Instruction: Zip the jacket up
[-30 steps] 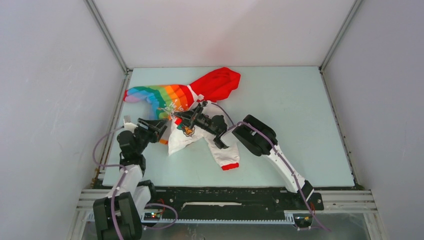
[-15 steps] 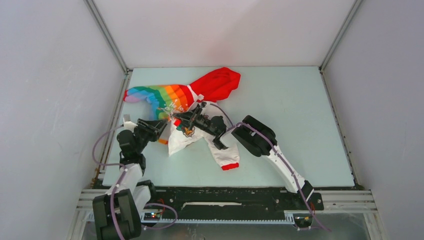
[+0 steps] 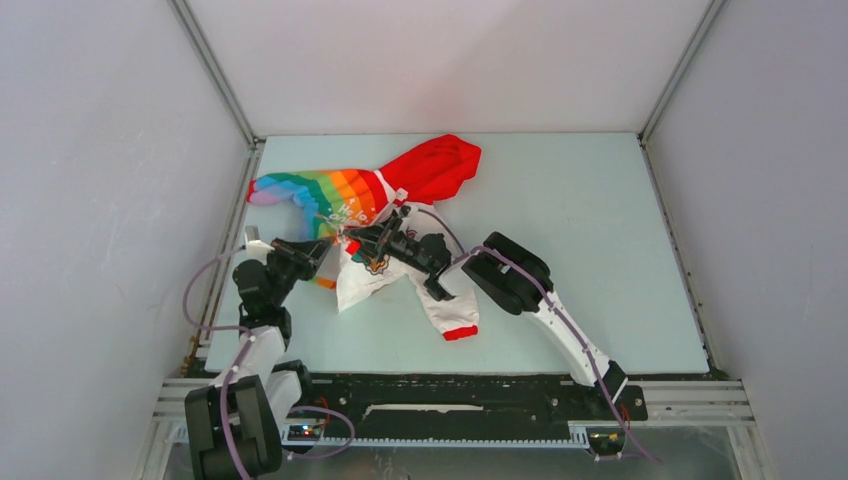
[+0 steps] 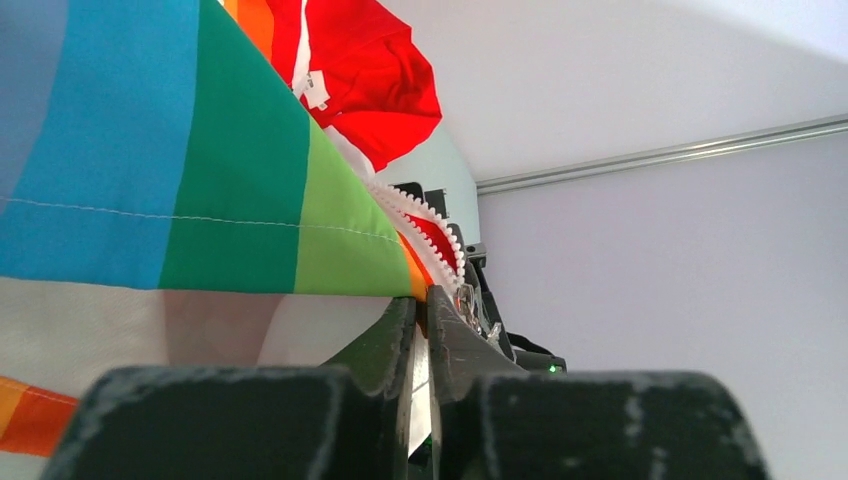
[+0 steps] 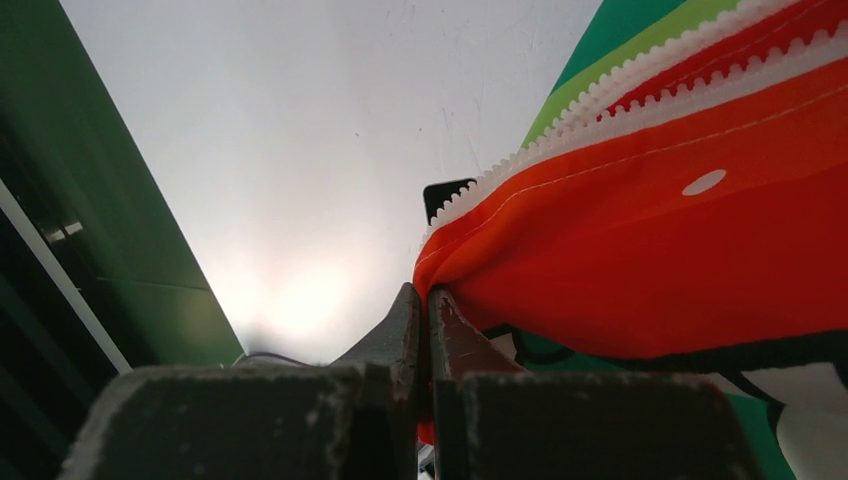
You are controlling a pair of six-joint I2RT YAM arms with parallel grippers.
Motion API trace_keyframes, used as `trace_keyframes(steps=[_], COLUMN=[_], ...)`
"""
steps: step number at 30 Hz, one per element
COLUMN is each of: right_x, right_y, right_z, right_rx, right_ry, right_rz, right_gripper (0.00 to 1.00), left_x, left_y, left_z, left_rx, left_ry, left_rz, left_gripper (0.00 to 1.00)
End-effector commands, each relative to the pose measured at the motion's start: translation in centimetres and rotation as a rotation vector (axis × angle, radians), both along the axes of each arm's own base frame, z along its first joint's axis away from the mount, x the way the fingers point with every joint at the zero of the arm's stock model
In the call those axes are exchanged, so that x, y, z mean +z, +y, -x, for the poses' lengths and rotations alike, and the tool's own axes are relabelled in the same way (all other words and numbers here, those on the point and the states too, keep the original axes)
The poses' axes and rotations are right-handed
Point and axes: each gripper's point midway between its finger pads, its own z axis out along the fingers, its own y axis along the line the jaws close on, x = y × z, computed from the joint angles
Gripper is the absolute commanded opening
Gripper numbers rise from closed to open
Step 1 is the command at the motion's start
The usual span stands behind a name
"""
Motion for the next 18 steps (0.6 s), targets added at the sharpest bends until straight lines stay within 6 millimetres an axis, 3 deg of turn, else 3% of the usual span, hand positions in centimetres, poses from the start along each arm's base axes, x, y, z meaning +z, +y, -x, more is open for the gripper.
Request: trace_keyframes(steps=[1,3,13,18], right_x=[1.6,1.0,-2.9,-5.3], right_y=[-0.1,0.0,0.4,1.0], right_z=[0.9,0.9,0.3,1.1], right_rx=[0.014,0.012,-0.030,-0.029], right_ry=[-0.002,0.015,0.115,0.138], right_rz=[-0.056,-0.050,0.041,0.093], right_gripper=[0.00,0.00,0.00,0.00], left_x=[2.4,2.1,-2.6,-2.9], left_y=[0.3,0.3,1.3,1.6], left_z=[-0.7,-0.5,1.2,1.2], left_rx=[-0.004,0.003,0.085,0.107], left_ry=[-0.108,-0.123,-0.065,-0.079], left_rz=[-0.048,-0.057,-0.139,-0.146], left_gripper=[0.06,0.00,0.00,0.00])
